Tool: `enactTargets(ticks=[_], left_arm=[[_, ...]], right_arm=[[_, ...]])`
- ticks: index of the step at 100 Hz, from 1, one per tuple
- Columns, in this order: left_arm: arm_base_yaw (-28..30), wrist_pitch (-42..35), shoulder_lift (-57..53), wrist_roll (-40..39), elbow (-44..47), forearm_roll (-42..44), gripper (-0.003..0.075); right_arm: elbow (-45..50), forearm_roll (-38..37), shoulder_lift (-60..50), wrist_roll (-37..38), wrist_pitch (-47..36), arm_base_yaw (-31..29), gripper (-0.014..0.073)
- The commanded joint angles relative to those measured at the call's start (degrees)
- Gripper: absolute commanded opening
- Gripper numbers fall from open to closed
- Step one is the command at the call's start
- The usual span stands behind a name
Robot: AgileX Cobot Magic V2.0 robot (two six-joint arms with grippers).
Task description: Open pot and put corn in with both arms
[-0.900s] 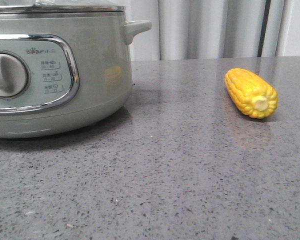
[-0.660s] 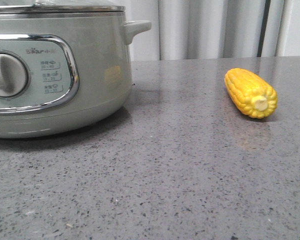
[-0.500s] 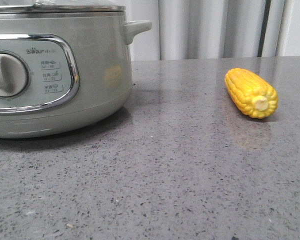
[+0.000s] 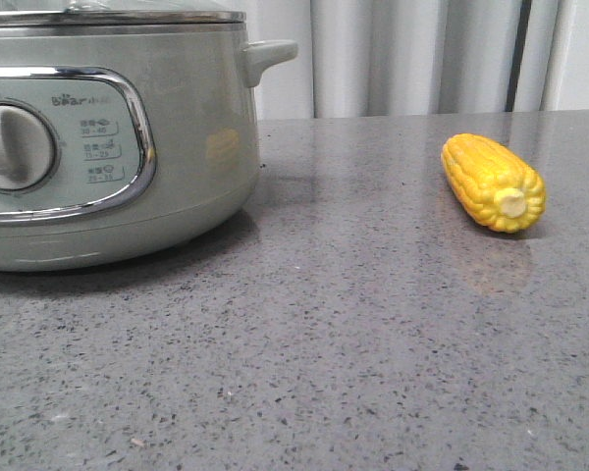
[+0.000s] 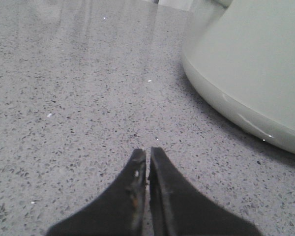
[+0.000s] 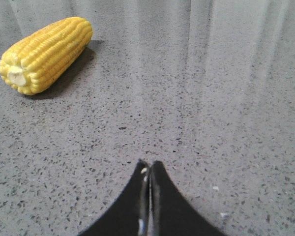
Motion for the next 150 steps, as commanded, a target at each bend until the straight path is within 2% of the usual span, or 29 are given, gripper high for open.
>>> enactTargets(ticks=[1, 12, 27, 36, 46, 58, 74, 84, 101, 108, 115, 120, 135, 141, 145, 150], left_arm=[[0.0, -2.5, -1.5, -0.1, 1.6, -0.6, -0.0020], [0.0, -2.5, -1.5, -0.1, 1.6, -0.6, -0.0020], [0.0, -3.1, -1.5, -0.1, 1.6, -0.1, -0.0020], [0.0, -5.7, -1.5, -0.1, 1.6, -3.2, -0.0020], [0.0, -10.5, -1.5, -0.1, 1.6, -16.2, -0.0020], [0.0, -14.0, -1.5, -0.1, 1.6, -24.5, -0.0020], [0.0, -15.7, -1.5, -0.1, 1.6, -29.1, -0.0020], [0.0, -18.3, -1.5, -0.1, 1.6, -29.2, -0.0020], [0.0, -20.9, -1.5, -0.1, 1.6, -31.9, -0.0020], [0.0, -24.5, -1.5, -0.1, 1.0, -33.6, -0.0020], [-0.2, -25.7, -1.5, 0.8, -1.2, -30.3, -0.0020], [-0.3, -23.5, -1.2, 1.1, -3.8, -24.9, -0.0020], [-0.3, -11.4, 3.6, 1.1, -13.6, -7.5, -0.0020], [-0.3, -9.8, 6.9, 1.2, -17.5, -3.0, -0.0013], [-0.3, -10.1, 9.3, 1.4, -19.7, -0.6, 0.0022], [-0.3, -10.5, 12.3, 2.5, -22.1, 0.6, 0.0101]], right_arm=[[1.2, 0.2, -1.3, -0.4, -1.2, -0.3, -0.0071], [1.2, -1.3, -1.3, -0.4, -3.8, -0.3, -0.0071], [1.2, -3.2, -1.3, -0.4, -14.6, -0.3, -0.0071], [1.2, -0.8, -1.3, -0.2, -20.1, -0.3, -0.0071], [1.2, 8.9, -1.3, -0.2, -24.0, -0.3, -0.0071], [1.2, 23.5, -1.3, -0.2, -28.4, -0.3, -0.0071], [1.1, 40.3, -1.3, -0.2, -29.4, -0.3, -0.0071], [1.1, 45.6, -1.3, -0.2, -29.5, -0.3, -0.0071], [0.9, 45.7, -1.3, -0.2, -28.5, -0.3, -0.0071], [-0.1, 45.7, -1.3, -0.2, -25.2, -0.3, -0.0071], [-2.8, 44.5, -1.3, -0.2, -20.7, -0.3, -0.0071], [-5.5, 40.9, -1.3, -0.3, -16.7, -0.3, -0.0071], [-16.4, 22.4, 0.7, -0.3, -3.6, -0.3, -0.0071], [-20.1, 16.9, 2.8, -0.3, 1.5, -0.3, -0.0056], [-22.6, 13.7, 4.3, -0.3, 3.5, -0.3, -0.0031], [-25.0, 11.0, 6.4, -0.3, 5.2, -0.3, 0.0025]])
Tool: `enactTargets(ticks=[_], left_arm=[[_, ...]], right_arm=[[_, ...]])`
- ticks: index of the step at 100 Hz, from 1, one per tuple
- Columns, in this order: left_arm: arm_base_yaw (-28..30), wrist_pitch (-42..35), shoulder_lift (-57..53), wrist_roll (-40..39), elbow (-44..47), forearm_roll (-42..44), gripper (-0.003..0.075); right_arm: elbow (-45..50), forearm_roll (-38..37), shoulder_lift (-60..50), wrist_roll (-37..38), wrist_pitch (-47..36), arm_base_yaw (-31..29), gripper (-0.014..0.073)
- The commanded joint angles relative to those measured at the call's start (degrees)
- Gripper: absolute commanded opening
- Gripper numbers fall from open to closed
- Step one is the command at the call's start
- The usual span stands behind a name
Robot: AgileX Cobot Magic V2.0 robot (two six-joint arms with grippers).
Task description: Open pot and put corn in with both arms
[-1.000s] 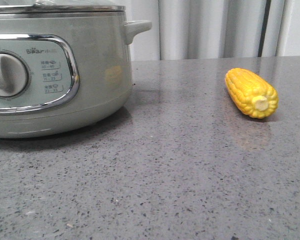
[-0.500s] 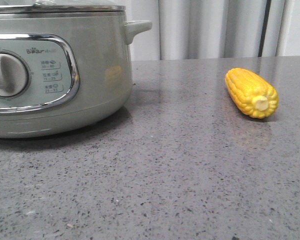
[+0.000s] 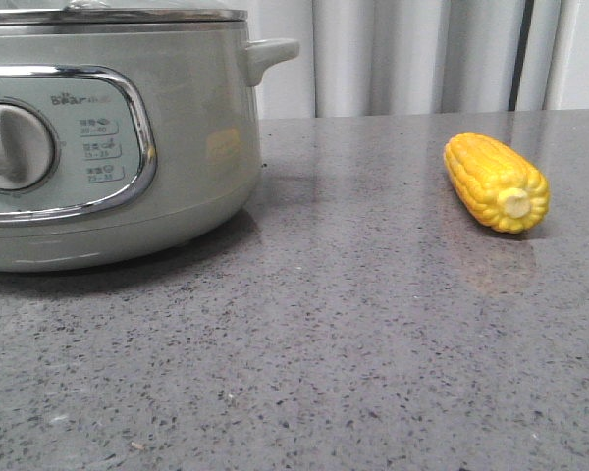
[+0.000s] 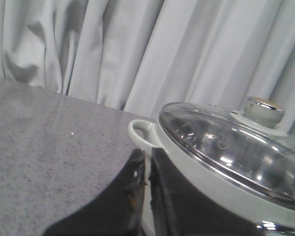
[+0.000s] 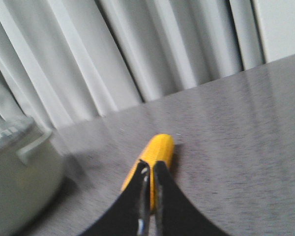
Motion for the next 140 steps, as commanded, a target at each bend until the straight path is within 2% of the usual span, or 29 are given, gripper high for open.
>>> enactTargets(ticks=[1, 9, 17, 22, 32, 48, 58, 67, 98, 140], left_arm=[[-0.3, -3.1, 5.9, 1.4, -5.9, 4.5, 0.0130], [-0.3, -3.8, 11.6, 3.3, -9.4, 4.5, 0.0333], [-0.3, -4.4, 16.7, 4.0, -12.1, 4.5, 0.0522], [-1.3, -5.6, 19.3, 4.0, -13.6, 4.5, 0.0568], [-5.2, -11.0, 23.9, 4.0, -15.8, 4.8, 0.0559], [-14.2, -12.1, 32.9, 4.1, -20.6, 12.7, 0.0543], [-19.5, -13.3, 39.0, 4.1, -24.2, 13.6, 0.0544], [-22.1, -15.1, 44.6, 4.1, -27.5, 13.6, 0.0547], [-22.5, -20.3, 59.5, 4.1, -35.4, 13.6, 0.0547], [-22.5, -21.0, 67.1, 3.8, -35.8, 11.2, 0.0546]], right_arm=[[-5.8, -6.9, 4.5, -0.3, 1.0, -0.3, 0.0045], [-8.8, -9.6, 7.8, -0.3, 1.0, -0.3, 0.0197], [-11.1, -10.8, 11.2, -0.3, 0.6, -0.3, 0.0407], [-12.2, -11.0, 13.0, -0.3, 0.7, -0.3, 0.0489], [-13.9, -11.0, 16.1, -0.3, 0.9, -0.3, 0.0603], [-14.3, -11.2, 18.9, -0.3, 0.9, -0.3, 0.0606], [-14.3, -11.2, 19.5, -0.3, 0.7, -0.3, 0.0606], [-14.3, -11.2, 19.5, -0.3, 0.6, -0.3, 0.0606], [-14.3, -11.2, 19.5, -0.3, 0.8, -0.3, 0.0606], [-14.3, -11.2, 19.5, -0.3, 2.6, -0.3, 0.0606]])
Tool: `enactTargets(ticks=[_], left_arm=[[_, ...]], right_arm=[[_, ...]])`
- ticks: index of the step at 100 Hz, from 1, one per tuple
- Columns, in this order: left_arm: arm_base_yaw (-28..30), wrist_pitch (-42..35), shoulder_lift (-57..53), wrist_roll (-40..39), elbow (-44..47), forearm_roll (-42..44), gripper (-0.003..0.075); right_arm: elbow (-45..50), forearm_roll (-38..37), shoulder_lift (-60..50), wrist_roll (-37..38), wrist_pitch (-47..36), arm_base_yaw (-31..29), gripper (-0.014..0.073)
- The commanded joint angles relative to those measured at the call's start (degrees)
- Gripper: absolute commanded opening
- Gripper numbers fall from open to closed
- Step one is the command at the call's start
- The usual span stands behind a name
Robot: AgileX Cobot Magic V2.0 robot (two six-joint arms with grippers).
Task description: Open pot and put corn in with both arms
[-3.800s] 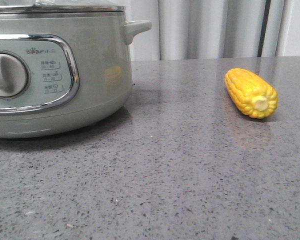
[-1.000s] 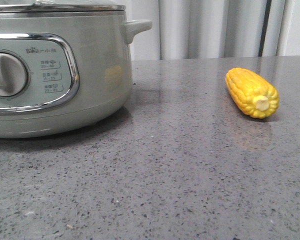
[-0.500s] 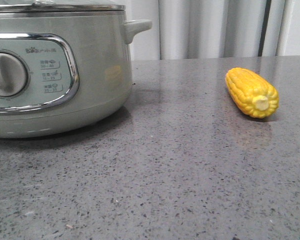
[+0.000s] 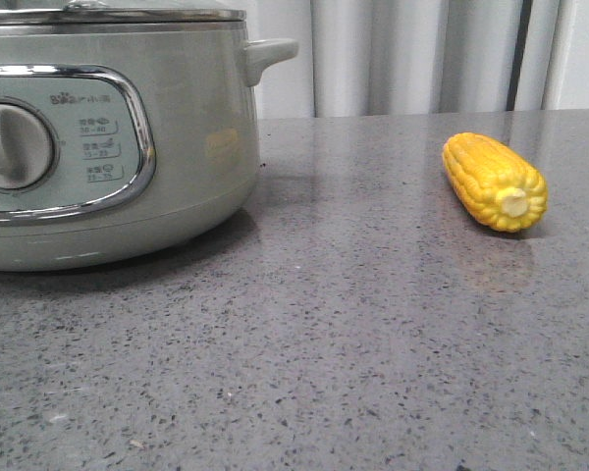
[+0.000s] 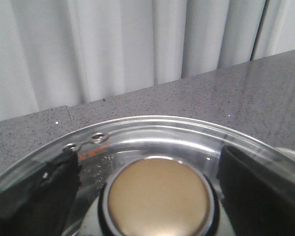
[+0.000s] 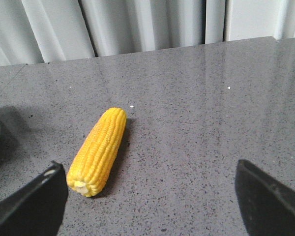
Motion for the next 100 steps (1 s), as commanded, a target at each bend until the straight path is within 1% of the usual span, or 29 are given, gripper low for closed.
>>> enactTargets(ticks=[1, 7, 14, 19, 31, 38, 45, 52, 59, 81, 93, 100], left_arm=[[-0.5, -3.4, 0.0, -0.3, -1.8, -0.9, 0.0546], [-0.5, -3.5, 0.4, -0.3, -1.8, -1.6, 0.0538], [-0.5, -3.5, 0.4, -0.3, -1.8, -1.6, 0.0498], [-0.5, -3.5, 0.4, -0.3, -1.8, -1.6, 0.0452], [-0.5, -3.5, 0.4, -0.3, -1.8, -1.6, 0.0301], [-0.5, -3.6, 0.4, -0.3, -1.8, -1.6, 0.0226], [-0.5, -3.7, 0.4, -0.3, -1.8, -1.6, 0.0162], [-0.5, -4.2, 0.4, -0.3, -1.8, -1.6, 0.0116], [-0.5, -4.9, 0.1, -0.3, -1.8, -1.6, 0.0097], [-0.3, -5.3, -3.2, -0.3, -5.1, -1.3, 0.0097], [1.3, -1.2, -6.1, -0.3, -8.7, -1.3, 0.0097], [3.4, 1.0, -8.1, -0.3, -10.1, -1.3, 0.0097]], right_arm=[[-2.1, -0.5, 0.9, -0.3, -4.0, -0.3, 0.0606], [-2.1, -0.5, 0.9, -0.3, -4.0, -0.3, 0.0606], [-2.1, -0.5, 0.9, -0.3, -4.0, -0.3, 0.0606], [-2.1, -0.5, 0.9, -0.3, -4.0, -0.3, 0.0606], [-2.1, -0.5, 0.9, -0.3, -4.0, -0.3, 0.0606], [-2.1, -0.5, 0.9, -0.3, -4.0, -0.3, 0.0606], [-2.1, -0.5, 0.9, -0.3, -4.0, -0.3, 0.0606], [-2.1, -0.5, 0.9, -0.3, -4.0, -0.3, 0.0606], [-2.1, -0.5, 0.9, -0.3, -4.0, -0.3, 0.0606], [-2.1, -0.5, 0.9, -0.3, -4.0, -0.3, 0.0606], [-2.1, -0.5, 0.9, -0.3, -4.0, -0.3, 0.0606], [-2.1, -0.5, 0.9, -0.3, -4.0, -0.3, 0.0606]])
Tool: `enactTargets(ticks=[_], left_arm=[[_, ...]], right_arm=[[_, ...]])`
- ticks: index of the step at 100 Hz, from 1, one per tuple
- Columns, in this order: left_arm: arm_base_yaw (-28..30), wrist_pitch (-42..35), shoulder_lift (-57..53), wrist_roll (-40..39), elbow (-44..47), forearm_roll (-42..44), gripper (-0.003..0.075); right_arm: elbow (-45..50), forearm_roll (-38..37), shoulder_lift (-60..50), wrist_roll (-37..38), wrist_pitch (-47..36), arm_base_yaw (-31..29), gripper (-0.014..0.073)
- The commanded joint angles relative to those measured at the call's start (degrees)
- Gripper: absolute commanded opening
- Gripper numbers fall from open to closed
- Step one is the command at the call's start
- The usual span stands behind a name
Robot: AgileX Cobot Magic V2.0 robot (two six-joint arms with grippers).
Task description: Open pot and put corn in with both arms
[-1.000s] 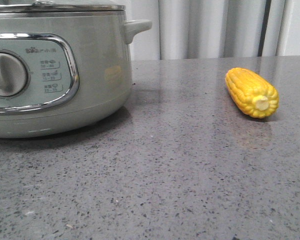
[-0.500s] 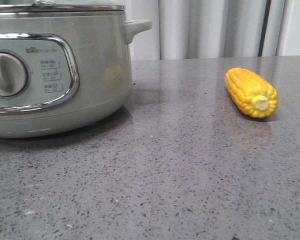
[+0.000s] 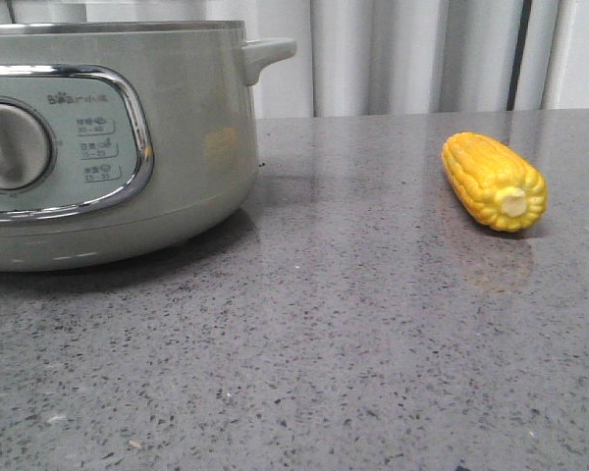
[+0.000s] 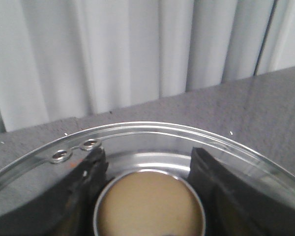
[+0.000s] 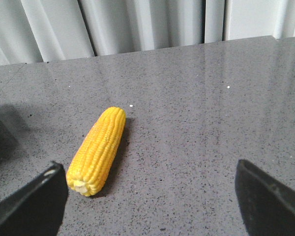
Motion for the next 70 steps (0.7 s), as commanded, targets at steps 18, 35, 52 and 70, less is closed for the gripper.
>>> enactTargets(ticks=[18, 35, 52, 70], left_arm=[[12.1, -4.0, -10.1, 0.1, -5.0, -0.1, 0.0097], [26.0, 1.2, -13.4, 0.1, -5.0, -0.1, 0.0097], [36.9, 2.1, -12.8, 0.1, -2.9, -0.3, 0.0097], [41.4, 2.0, -11.6, 0.1, 1.6, -0.3, 0.0098]], right_arm=[[-2.1, -0.5, 0.9, -0.3, -4.1, -0.3, 0.0606], [-2.1, -0.5, 0.9, -0.3, -4.1, -0.3, 0.0606], [-2.1, -0.1, 0.9, -0.3, -4.1, -0.3, 0.0606], [-2.1, 0.2, 0.9, -0.3, -4.1, -0.3, 0.0606]])
